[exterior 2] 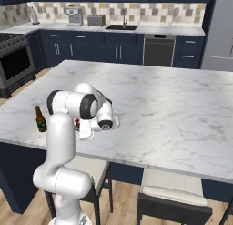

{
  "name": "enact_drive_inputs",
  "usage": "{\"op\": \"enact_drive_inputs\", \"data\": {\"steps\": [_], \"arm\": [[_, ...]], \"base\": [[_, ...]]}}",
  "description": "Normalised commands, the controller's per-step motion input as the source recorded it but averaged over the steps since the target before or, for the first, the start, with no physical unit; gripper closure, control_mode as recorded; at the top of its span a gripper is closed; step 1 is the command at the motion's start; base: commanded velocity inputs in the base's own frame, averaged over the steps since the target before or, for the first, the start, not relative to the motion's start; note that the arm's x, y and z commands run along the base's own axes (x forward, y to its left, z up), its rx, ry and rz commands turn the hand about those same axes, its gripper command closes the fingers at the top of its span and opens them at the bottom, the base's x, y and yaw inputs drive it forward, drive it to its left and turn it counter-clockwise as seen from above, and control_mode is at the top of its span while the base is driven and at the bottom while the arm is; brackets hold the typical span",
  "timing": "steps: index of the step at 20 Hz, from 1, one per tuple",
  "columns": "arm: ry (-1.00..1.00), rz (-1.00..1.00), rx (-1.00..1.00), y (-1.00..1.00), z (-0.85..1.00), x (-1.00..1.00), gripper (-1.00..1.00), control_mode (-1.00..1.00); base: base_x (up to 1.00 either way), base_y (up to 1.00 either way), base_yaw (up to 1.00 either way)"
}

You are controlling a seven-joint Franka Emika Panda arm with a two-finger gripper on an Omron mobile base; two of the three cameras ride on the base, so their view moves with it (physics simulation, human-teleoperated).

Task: Get the candle and the beer from the cabinet and move them to the dining counter.

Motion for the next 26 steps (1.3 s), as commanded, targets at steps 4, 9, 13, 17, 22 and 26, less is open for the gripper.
{"op": "enact_drive_inputs", "data": {"steps": [4, 9, 13, 17, 22, 26], "arm": [[0.0, 0.0, 0.0, 0.0, -0.21, 0.06, -1.0, -1.0], [-0.01, 0.0, 0.0, -0.01, -0.08, -0.01, -1.0, -1.0], [0.0, 0.0, 0.01, -0.13, 0.14, -0.08, -1.0, -1.0], [0.01, -0.01, 0.0, -0.22, 0.15, 0.0, -1.0, -1.0], [0.01, -0.01, 0.0, -0.23, 0.03, 0.0, -1.0, -1.0], [0.0, -0.02, 0.0, -0.28, 0.01, 0.0, -1.0, -1.0]], "base": [[0.0, 0.0, 0.0], [0.0, 0.0, 0.0], [0.0, 0.0, 0.0], [0.0, 0.0, 0.0], [0.0, 0.0, 0.0], [0.0, 0.0, 0.0]]}}
